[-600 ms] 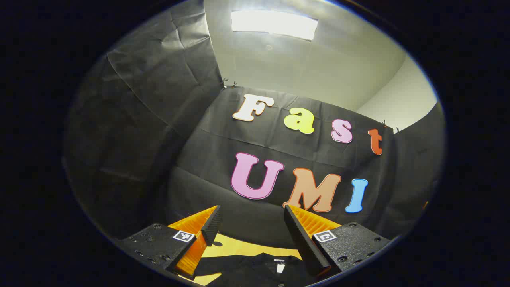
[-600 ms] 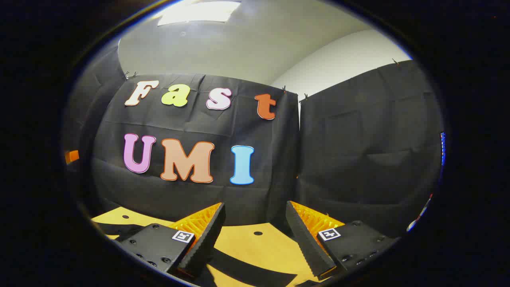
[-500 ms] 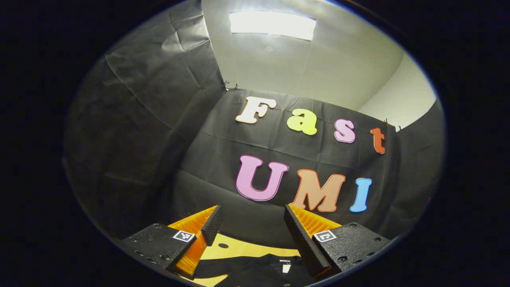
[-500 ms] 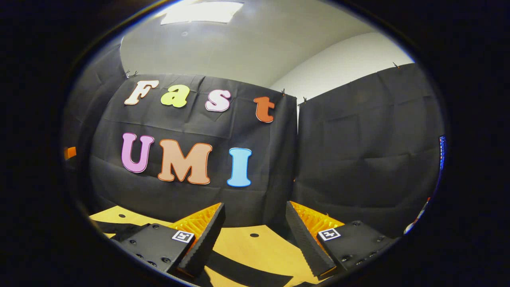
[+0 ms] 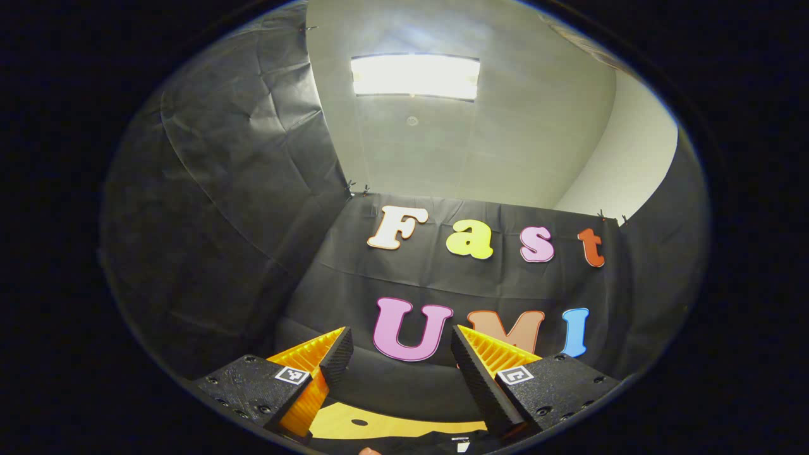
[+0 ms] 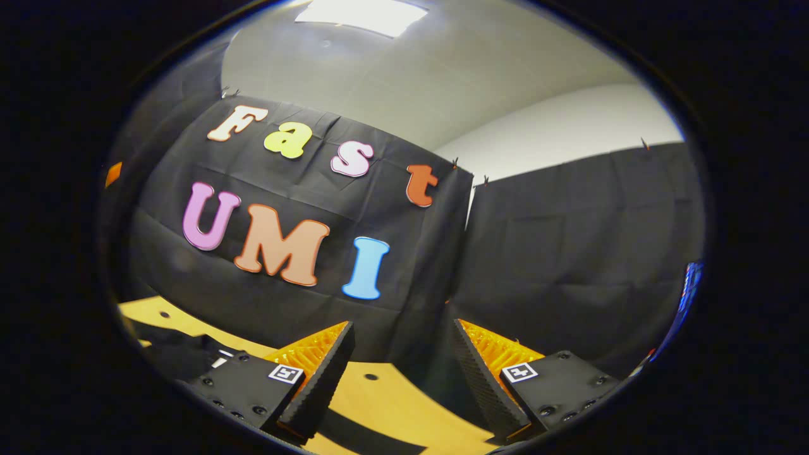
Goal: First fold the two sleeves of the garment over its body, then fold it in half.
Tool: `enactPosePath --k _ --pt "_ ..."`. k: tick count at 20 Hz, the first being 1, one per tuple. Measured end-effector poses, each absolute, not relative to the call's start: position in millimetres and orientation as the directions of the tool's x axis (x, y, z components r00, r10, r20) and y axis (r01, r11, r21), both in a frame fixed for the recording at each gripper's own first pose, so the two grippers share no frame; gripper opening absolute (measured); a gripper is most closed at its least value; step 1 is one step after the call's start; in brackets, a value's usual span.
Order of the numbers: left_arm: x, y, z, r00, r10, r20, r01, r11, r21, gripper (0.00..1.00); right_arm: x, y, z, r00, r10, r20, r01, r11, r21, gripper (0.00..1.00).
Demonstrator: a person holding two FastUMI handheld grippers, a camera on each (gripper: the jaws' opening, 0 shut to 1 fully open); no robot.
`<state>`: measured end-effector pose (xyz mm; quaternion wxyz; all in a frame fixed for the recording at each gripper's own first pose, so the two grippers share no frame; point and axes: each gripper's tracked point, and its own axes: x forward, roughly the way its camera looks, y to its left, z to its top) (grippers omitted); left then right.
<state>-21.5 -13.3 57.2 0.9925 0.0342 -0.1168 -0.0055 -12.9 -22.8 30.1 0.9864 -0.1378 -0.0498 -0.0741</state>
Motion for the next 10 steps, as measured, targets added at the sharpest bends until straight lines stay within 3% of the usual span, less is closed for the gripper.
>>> enactPosePath --k 1,3,5,7,10 --pt "-20.4 -7.2 54.9 0.976 0.006 0.22 -0.021 0.998 0.064 0.92 -16.7 -18.6 41.2 0.978 -0.124 0.166 0.17 0.937 -0.305 0.99" --pt "-18.8 -0.3 49.9 0.98 0.043 0.193 -0.052 0.998 0.044 0.9 -22.6 12.4 50.6 0.979 -0.012 0.205 0.07 0.957 -0.28 1.0" --pt "-17.5 2.6 44.1 0.985 0.056 0.164 -0.058 0.998 0.011 0.9 -18.0 51.9 39.6 0.982 0.144 0.119 -0.126 0.981 -0.147 0.99" --pt "-17.0 8.7 36.1 0.988 0.069 0.134 -0.07 0.998 0.002 0.92 -0.8 54.1 6.0 0.987 0.16 -0.003 -0.16 0.987 -0.018 1.0" --pt "-15.3 5.0 31.4 0.993 0.054 0.105 -0.055 0.998 0.012 0.92 4.1 39.3 -2.2 0.987 0.155 -0.032 -0.154 0.988 0.027 0.98"
